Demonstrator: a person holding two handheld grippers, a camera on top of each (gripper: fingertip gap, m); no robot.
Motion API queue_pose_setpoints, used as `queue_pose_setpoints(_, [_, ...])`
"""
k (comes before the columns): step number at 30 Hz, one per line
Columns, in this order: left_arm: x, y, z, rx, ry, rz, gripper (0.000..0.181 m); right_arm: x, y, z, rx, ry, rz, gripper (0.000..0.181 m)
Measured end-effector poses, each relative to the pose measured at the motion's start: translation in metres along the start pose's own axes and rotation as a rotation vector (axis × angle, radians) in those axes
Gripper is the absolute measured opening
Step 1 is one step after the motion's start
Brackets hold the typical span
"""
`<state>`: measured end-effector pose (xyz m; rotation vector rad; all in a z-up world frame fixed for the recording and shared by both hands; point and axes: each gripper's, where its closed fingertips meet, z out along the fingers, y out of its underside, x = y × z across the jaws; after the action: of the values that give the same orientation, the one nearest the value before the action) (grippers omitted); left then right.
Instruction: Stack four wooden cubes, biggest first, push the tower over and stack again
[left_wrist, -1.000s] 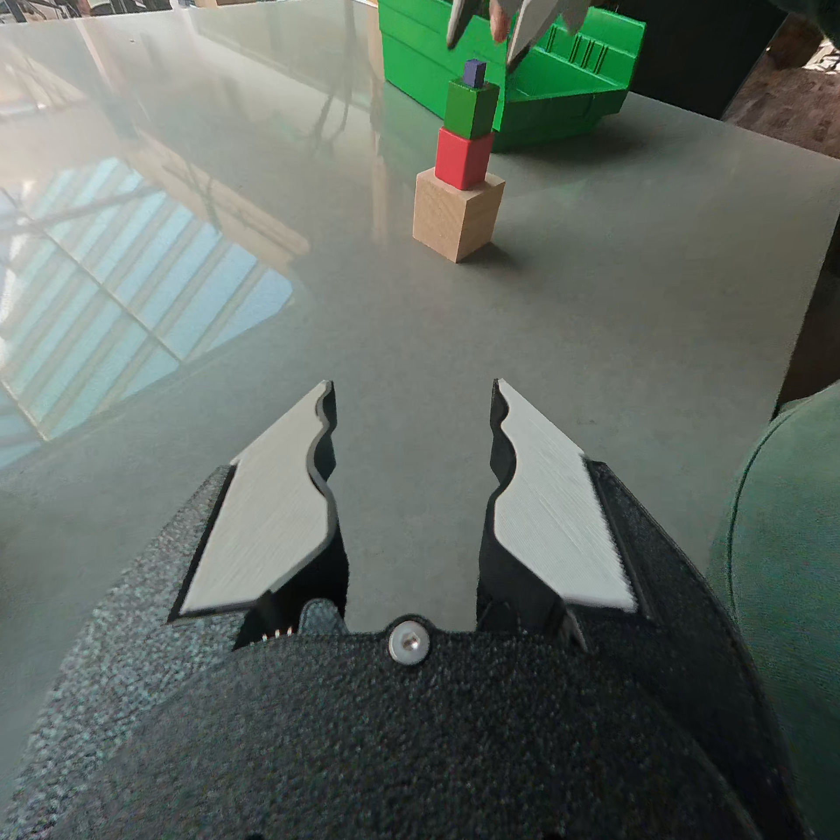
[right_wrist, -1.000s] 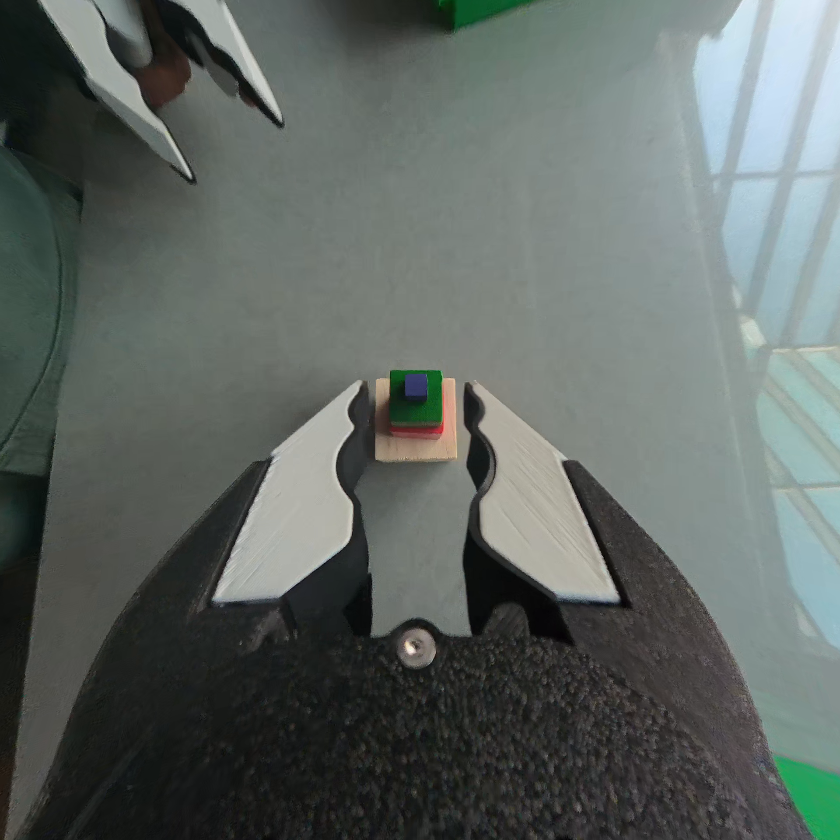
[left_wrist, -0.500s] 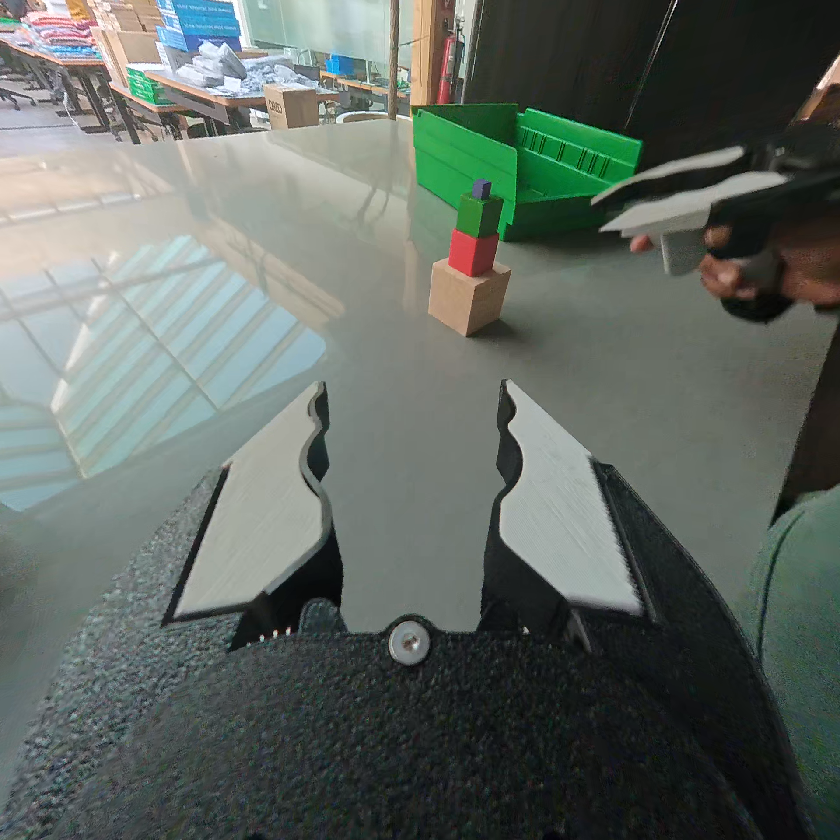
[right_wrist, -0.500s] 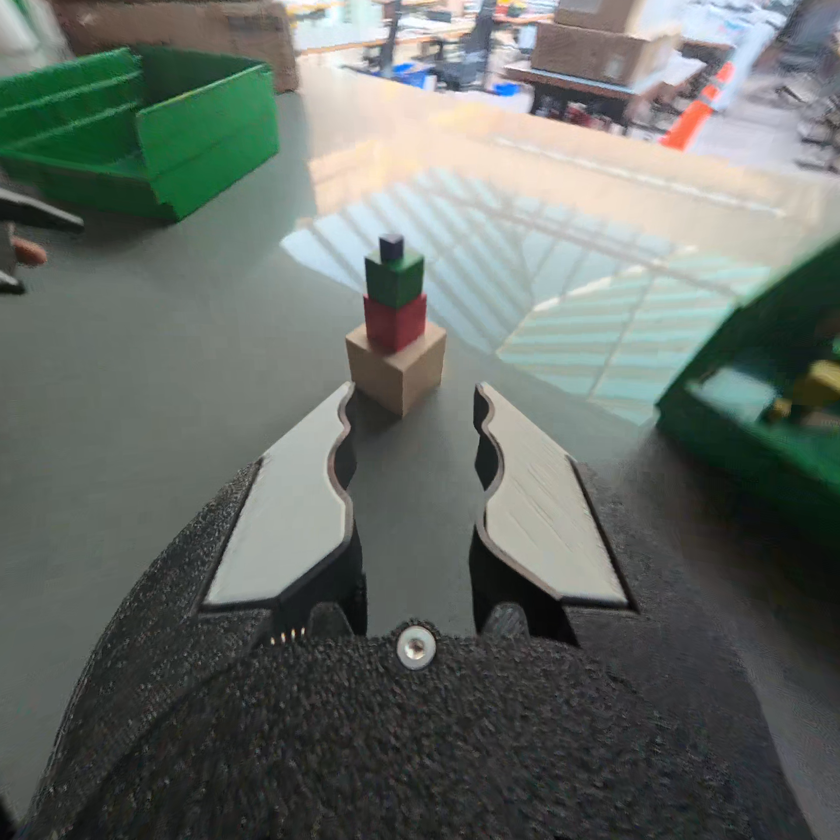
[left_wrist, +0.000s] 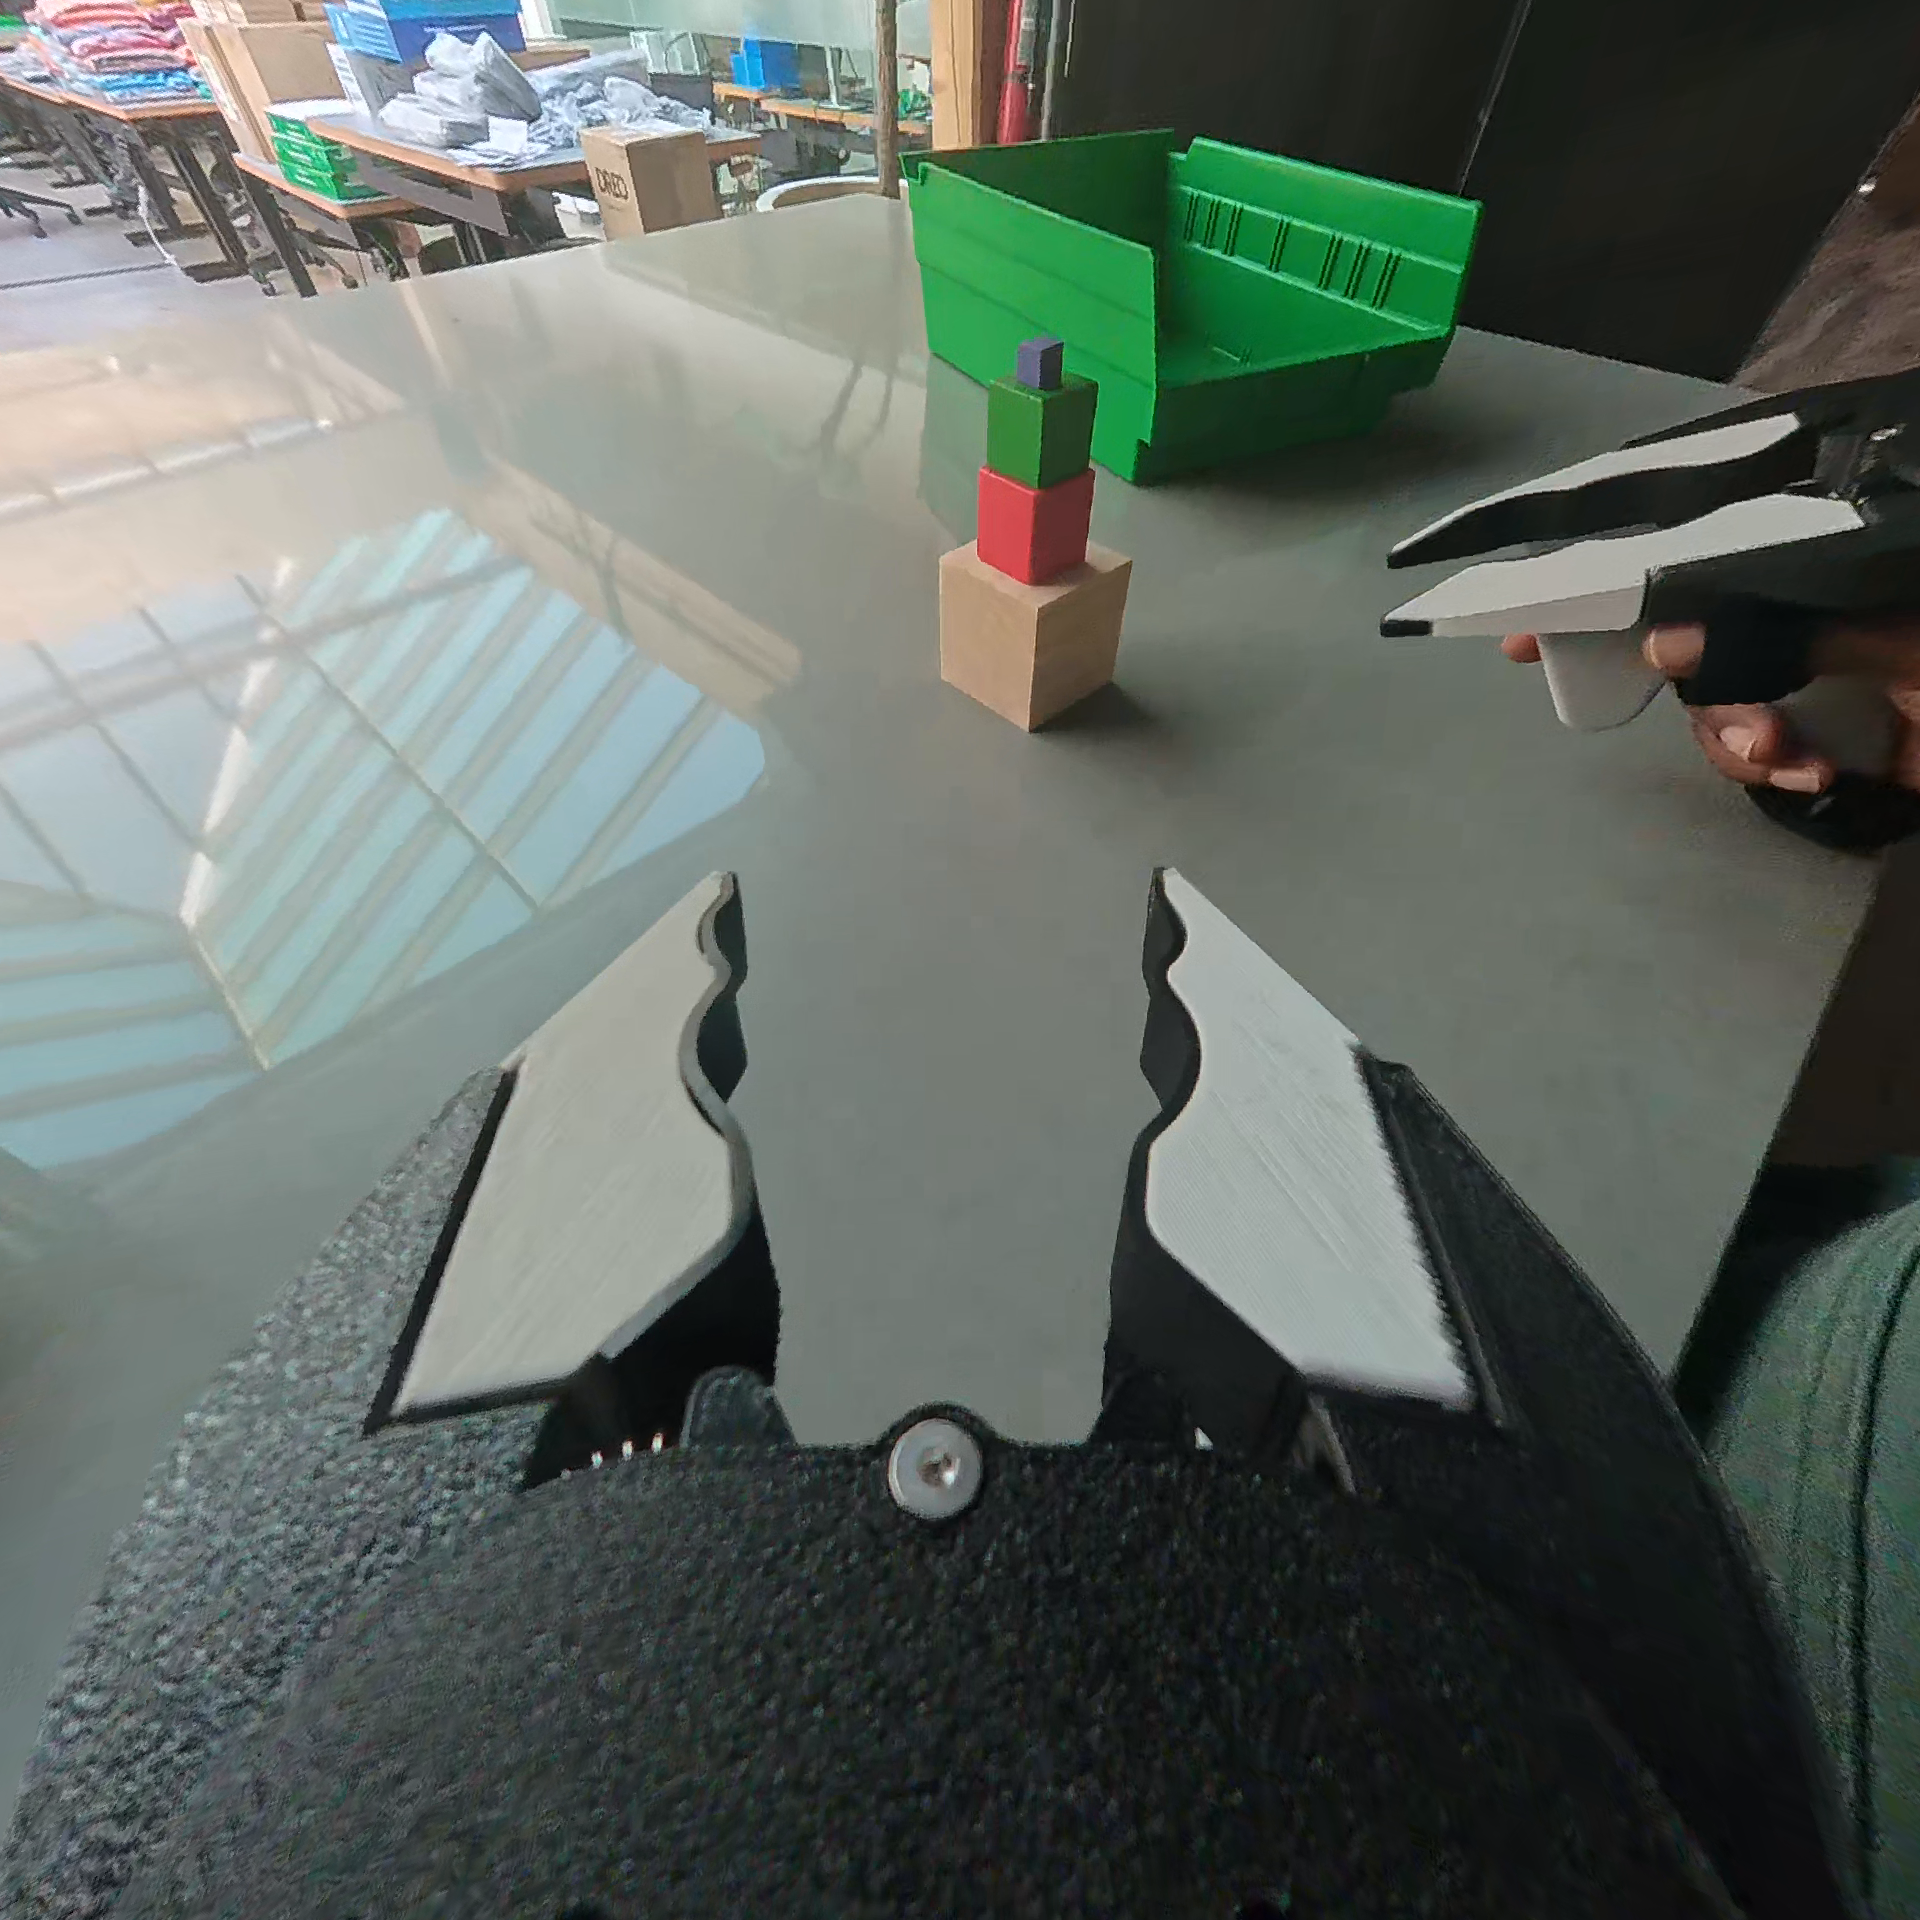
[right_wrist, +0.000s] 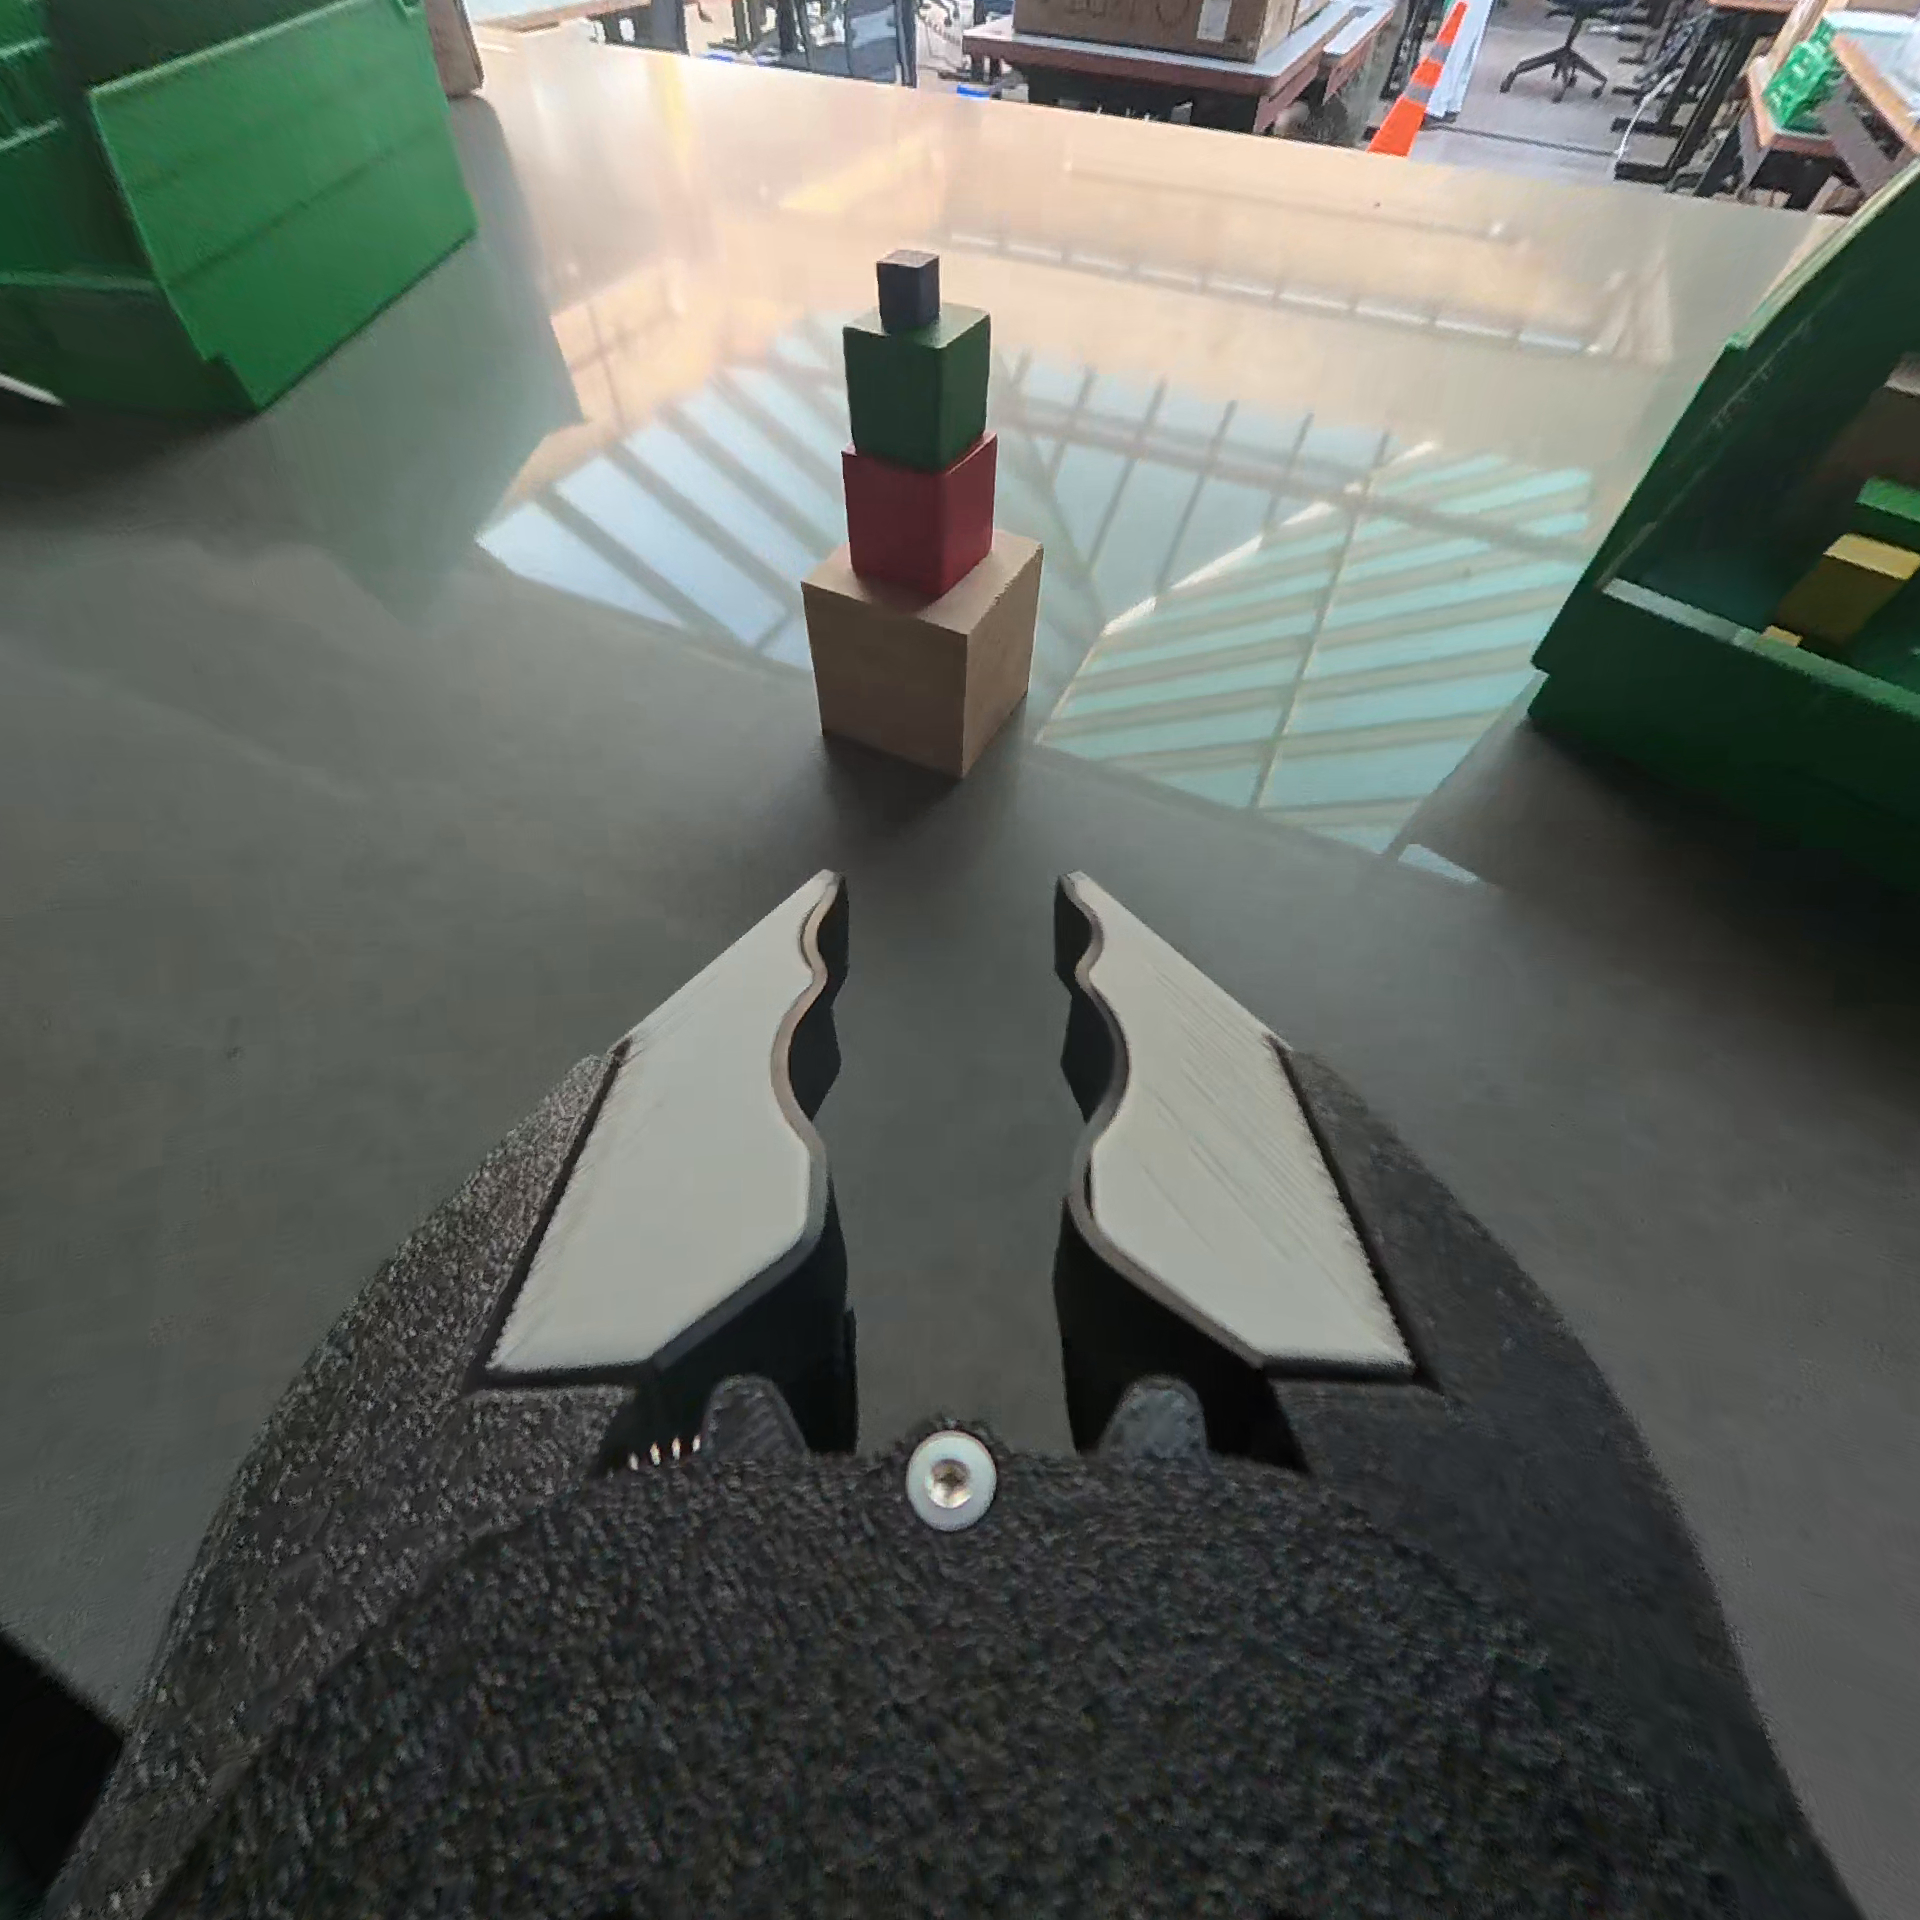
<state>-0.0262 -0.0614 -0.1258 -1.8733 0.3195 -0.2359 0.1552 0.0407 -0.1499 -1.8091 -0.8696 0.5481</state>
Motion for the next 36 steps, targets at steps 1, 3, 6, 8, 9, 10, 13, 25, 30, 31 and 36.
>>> queue_pose_setpoints(1, [0.000,0.000,-0.001,0.000,-0.005,-0.003,0.076,0.001,-0.002,0.000,0.010,0.006,0.002,0.033])
queue_pose_setpoints(3, [0.000,0.003,-0.002,-0.007,-0.014,-0.009,0.075,0.005,-0.005,0.001,0.030,0.024,-0.005,0.008])
queue_pose_setpoints(6, [0.001,0.005,-0.005,-0.013,-0.023,-0.010,0.075,0.018,-0.009,0.008,0.031,0.079,-0.017,0.000])
queue_pose_setpoints(8, [0.000,0.005,-0.008,-0.011,-0.030,-0.008,0.074,0.035,-0.015,0.018,0.016,0.156,-0.043,0.000])
queue_pose_setpoints(9, [0.000,0.005,-0.009,-0.011,-0.034,-0.006,0.073,0.045,-0.018,0.026,0.005,0.213,-0.086,0.000])
queue_pose_setpoints(10, [-0.002,0.005,-0.010,-0.011,-0.039,-0.003,0.073,0.054,-0.022,0.036,-0.007,0.264,-0.130,0.000])
queue_pose_setpoints(13, [-0.005,0.005,-0.016,-0.006,-0.052,0.001,0.072,0.059,-0.040,0.079,0.004,0.291,-0.157,0.001])
queue_pose_setpoints(25, [-0.047,0.018,-0.042,0.008,-0.167,-0.079,0.070,-0.110,-0.079,0.152,0.125,-0.099,-0.444,0.000])
queue_pose_setpoints(30, [-0.055,0.019,-0.038,0.007,-0.168,-0.090,0.070,-0.123,-0.073,0.133,0.145,-0.174,-0.412,0.003])
queue_pose_setpoints(31, [-0.055,0.018,-0.036,0.007,-0.162,-0.089,0.070,-0.120,-0.072,0.129,0.147,-0.173,-0.397,0.003])
queue_pose_setpoints(36, [-0.053,0.016,-0.026,0.000,-0.142,-0.077,0.070,-0.095,-0.064,0.111,0.130,-0.144,-0.305,0.007])
